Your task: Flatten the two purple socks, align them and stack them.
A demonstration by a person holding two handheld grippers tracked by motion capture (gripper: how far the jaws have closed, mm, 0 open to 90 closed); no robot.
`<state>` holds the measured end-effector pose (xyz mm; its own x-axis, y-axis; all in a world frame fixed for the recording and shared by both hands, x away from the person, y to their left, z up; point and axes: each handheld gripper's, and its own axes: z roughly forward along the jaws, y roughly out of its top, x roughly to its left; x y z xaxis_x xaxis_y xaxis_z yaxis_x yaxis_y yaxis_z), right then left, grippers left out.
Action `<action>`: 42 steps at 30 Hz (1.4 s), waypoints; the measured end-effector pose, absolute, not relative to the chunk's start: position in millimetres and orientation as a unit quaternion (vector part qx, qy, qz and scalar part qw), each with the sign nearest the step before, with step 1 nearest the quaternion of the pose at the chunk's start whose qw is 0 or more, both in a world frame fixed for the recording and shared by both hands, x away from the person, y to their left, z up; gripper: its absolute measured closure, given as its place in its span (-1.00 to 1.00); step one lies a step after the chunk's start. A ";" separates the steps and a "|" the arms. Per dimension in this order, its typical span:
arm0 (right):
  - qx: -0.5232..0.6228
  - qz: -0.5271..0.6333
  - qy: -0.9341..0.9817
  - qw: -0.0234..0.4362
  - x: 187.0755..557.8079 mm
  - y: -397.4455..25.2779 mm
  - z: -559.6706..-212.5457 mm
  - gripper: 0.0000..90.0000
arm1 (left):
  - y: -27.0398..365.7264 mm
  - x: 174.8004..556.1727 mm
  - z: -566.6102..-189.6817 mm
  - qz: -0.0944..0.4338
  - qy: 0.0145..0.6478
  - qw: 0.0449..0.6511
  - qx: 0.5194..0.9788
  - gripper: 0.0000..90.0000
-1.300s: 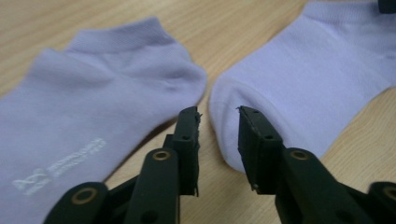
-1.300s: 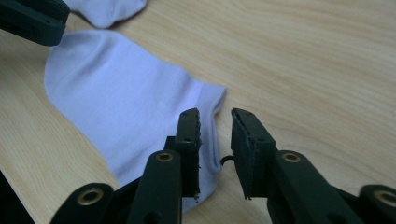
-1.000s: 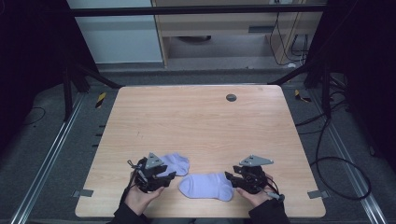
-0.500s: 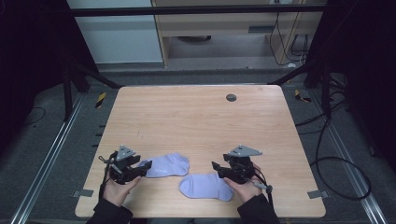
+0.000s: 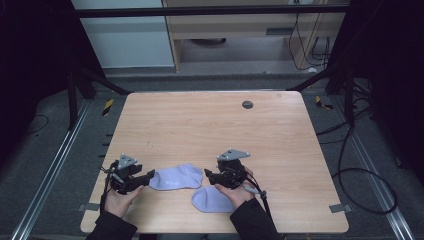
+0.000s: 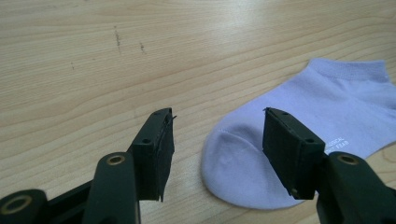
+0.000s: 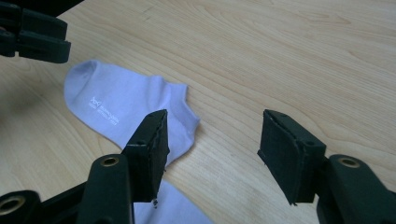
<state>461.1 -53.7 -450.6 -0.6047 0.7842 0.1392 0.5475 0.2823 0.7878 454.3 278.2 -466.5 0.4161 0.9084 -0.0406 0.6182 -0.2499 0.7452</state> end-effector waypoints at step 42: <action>0.428 0.355 0.820 0.137 487.1 8.2 -497.0 0.87 | 272.3 462.8 -485.9 0.148 0.508 0.300 0.793 0.89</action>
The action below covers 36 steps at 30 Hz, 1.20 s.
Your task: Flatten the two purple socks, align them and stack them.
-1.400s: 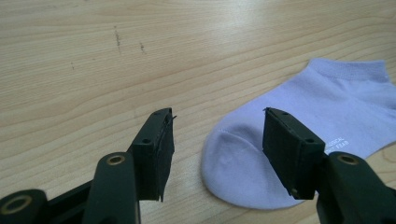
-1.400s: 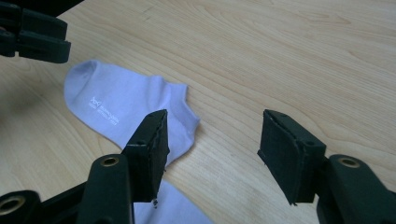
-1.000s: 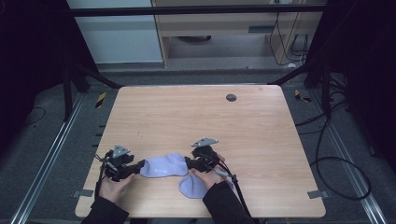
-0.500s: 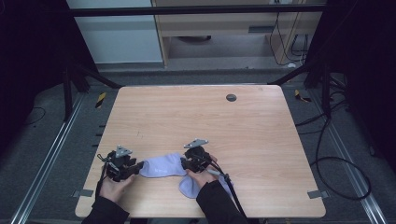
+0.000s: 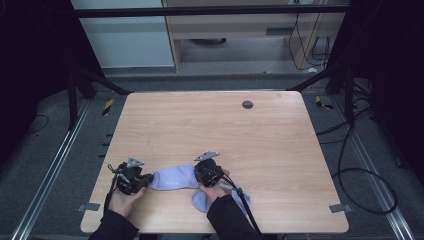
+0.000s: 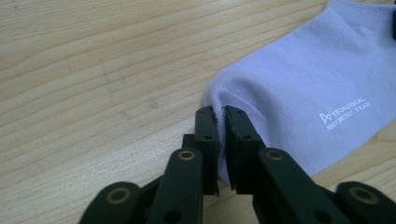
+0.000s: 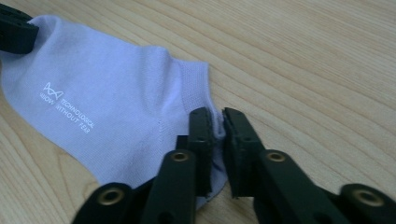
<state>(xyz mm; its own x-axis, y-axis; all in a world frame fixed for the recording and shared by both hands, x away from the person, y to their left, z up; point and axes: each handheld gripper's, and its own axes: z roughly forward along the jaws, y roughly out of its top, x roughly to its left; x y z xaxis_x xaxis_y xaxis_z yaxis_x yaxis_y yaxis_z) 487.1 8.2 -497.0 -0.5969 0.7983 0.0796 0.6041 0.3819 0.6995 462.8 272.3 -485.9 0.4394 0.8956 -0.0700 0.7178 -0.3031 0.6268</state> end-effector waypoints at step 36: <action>0.410 0.411 0.803 0.134 445.5 -76.8 -428.2 0.93 | 216.0 429.8 -428.9 0.147 0.448 0.397 0.788 0.92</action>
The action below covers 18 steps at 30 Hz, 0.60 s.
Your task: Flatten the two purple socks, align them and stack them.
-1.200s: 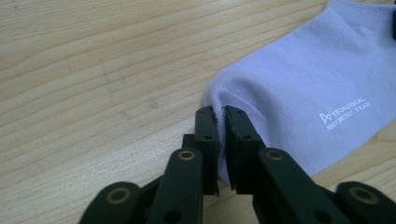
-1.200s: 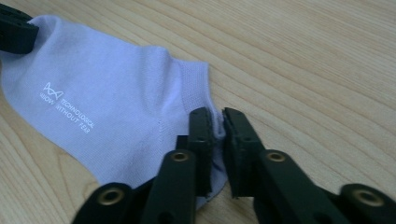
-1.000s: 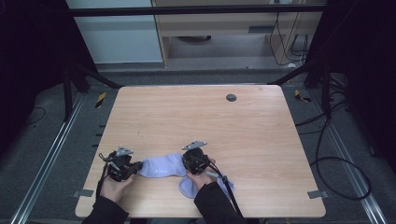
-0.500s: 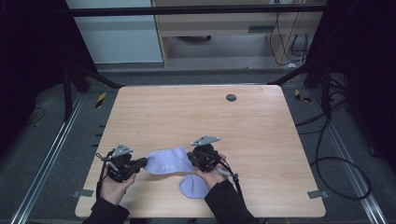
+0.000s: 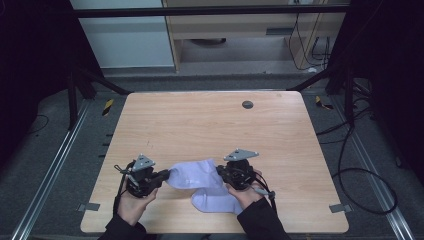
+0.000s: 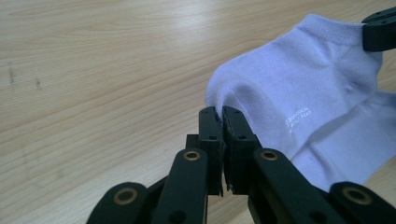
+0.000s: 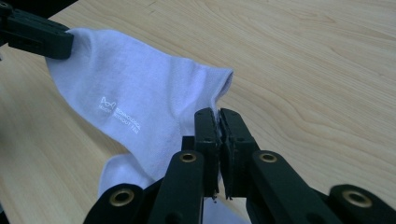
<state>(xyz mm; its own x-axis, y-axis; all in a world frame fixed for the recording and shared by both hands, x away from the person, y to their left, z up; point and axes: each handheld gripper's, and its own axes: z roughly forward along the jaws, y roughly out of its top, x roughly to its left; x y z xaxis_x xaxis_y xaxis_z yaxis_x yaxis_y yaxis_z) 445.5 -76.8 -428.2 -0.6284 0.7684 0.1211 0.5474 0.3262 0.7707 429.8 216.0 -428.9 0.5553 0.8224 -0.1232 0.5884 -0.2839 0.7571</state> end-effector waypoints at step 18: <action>0.429 0.407 0.795 0.135 406.7 -128.7 -428.7 0.93 | 168.9 413.7 -433.0 0.117 0.405 0.382 0.822 0.92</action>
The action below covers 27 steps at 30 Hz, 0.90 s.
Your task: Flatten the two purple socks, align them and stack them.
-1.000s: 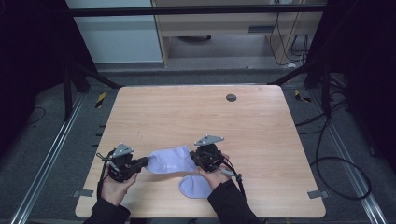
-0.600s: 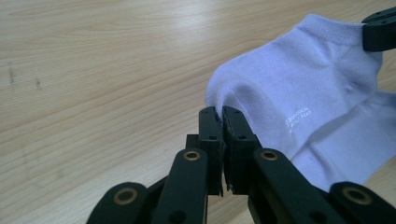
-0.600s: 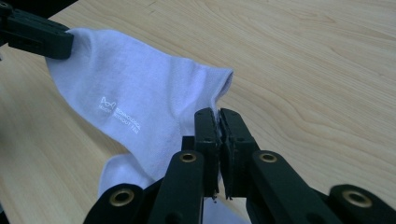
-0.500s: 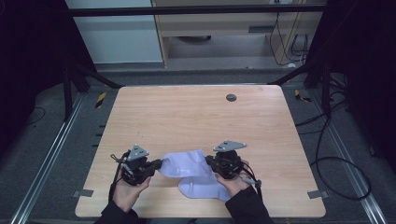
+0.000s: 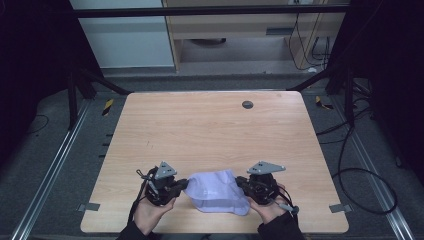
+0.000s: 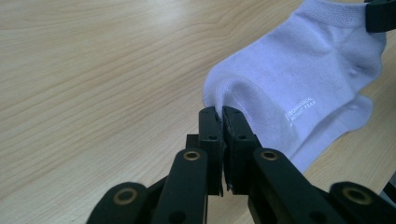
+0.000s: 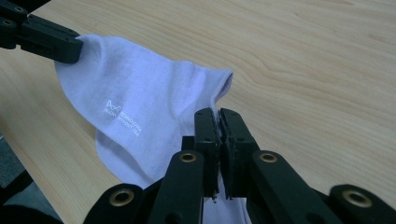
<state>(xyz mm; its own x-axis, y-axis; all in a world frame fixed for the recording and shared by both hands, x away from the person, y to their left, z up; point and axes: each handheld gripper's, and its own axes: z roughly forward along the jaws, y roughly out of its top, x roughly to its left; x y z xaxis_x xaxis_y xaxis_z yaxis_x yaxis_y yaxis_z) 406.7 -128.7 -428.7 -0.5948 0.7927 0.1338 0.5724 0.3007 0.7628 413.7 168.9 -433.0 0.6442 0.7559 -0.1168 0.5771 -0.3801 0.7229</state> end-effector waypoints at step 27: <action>0.446 0.375 0.805 0.113 390.5 -142.9 -456.2 0.93 | 146.6 410.1 -461.7 0.088 0.385 0.341 0.853 0.92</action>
<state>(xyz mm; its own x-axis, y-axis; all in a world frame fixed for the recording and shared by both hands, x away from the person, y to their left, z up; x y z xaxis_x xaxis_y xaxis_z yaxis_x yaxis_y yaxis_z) 390.5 -142.9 -456.2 -0.5766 0.8027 0.1523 0.6333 0.3213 0.7040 410.1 146.6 -461.7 0.6876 0.7175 -0.1117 0.5971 -0.4712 0.6492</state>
